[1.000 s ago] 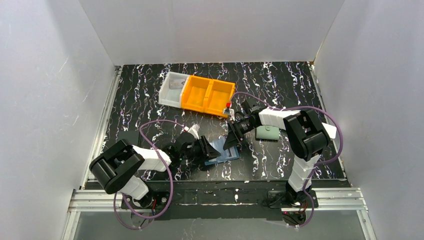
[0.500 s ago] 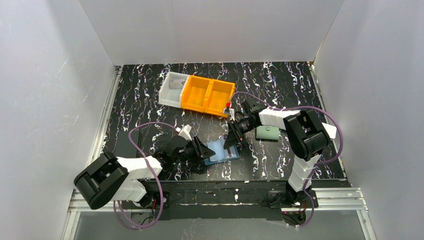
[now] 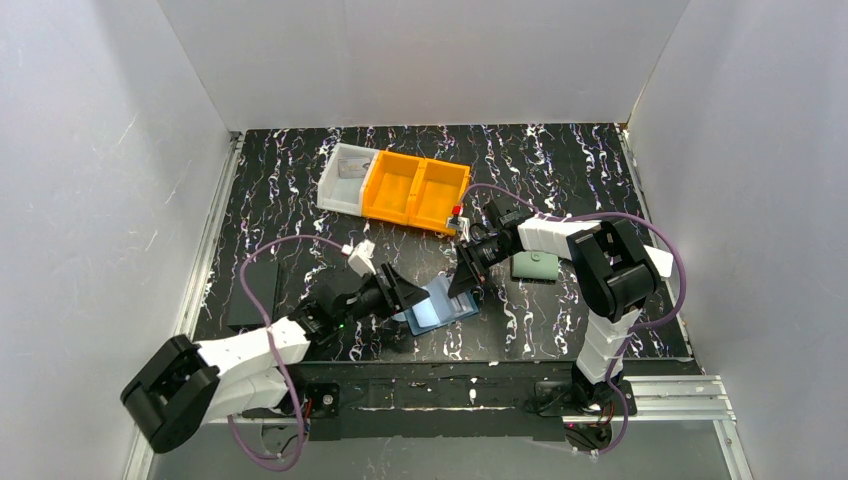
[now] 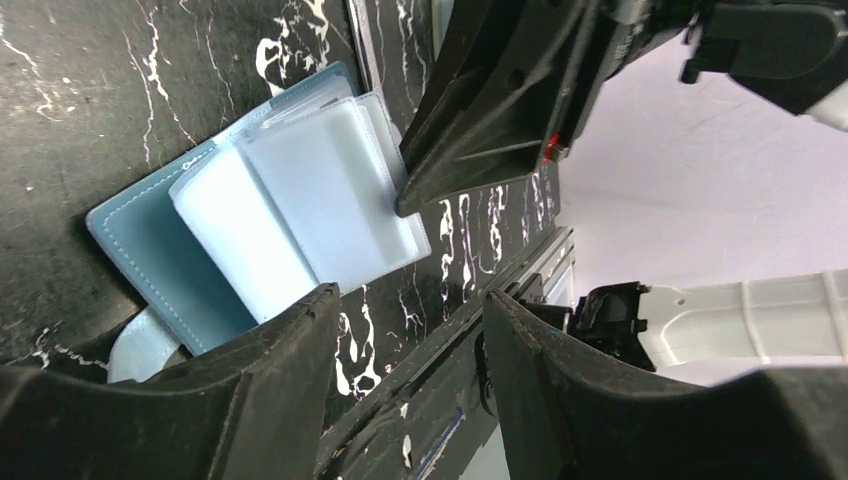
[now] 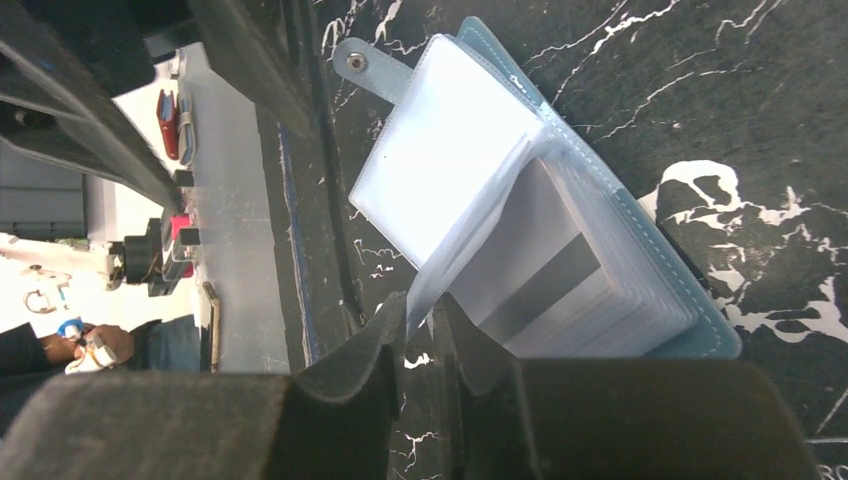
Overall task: Take the credit cards out of the card holder
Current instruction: Remove the credit card from the card holder.
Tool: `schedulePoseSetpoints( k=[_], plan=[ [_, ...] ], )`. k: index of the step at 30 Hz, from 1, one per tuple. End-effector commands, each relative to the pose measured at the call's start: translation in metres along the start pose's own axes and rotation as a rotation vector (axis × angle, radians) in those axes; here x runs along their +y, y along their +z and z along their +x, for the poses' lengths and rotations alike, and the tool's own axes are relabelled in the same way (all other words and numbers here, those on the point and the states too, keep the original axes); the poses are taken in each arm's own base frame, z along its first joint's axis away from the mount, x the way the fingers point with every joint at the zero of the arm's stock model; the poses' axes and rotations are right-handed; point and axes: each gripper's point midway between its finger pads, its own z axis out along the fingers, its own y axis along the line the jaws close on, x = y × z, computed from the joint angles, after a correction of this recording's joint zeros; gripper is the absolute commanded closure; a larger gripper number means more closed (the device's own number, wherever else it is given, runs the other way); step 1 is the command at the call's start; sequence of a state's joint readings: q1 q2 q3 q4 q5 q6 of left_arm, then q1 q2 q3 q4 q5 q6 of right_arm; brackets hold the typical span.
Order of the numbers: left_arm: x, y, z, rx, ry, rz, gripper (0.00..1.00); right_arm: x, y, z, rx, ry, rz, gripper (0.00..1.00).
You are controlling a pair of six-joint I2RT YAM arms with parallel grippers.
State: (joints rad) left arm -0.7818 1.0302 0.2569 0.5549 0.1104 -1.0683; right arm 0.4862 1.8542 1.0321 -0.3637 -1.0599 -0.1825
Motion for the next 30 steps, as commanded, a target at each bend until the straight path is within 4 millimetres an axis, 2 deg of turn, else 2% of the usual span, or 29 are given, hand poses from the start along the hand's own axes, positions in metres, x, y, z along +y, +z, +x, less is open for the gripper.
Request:
schedulePoseSetpoints(
  k=[1, 4, 14, 22, 24, 27, 30],
  plan=[
    [0.000, 0.016, 0.012, 0.107, 0.011, -0.031, 0.46, 0.010, -0.001, -0.002, -0.012, -0.022, -0.063, 0.73],
    [0.005, 0.024, 0.019, 0.145, 0.003, -0.051, 0.46, 0.013, -0.001, -0.001, -0.011, -0.022, -0.079, 0.70],
    [0.027, 0.039, 0.025, 0.169, -0.035, -0.140, 0.45, 0.018, -0.001, -0.001, -0.010, -0.023, -0.109, 0.72],
    [0.030, 0.043, 0.021, 0.141, -0.032, -0.156, 0.43, 0.014, -0.002, -0.002, -0.004, -0.043, -0.063, 0.83],
    [0.031, 0.042, 0.020, 0.135, -0.032, -0.160, 0.41, 0.013, -0.003, -0.002, -0.005, -0.053, -0.052, 0.84],
    [0.029, 0.043, 0.017, 0.127, -0.029, -0.156, 0.33, 0.011, -0.001, -0.002, 0.003, -0.073, -0.022, 0.84],
    [0.023, 0.045, 0.014, 0.123, -0.021, -0.140, 0.32, 0.008, 0.001, 0.000, 0.018, -0.090, 0.010, 0.84]
  ],
)
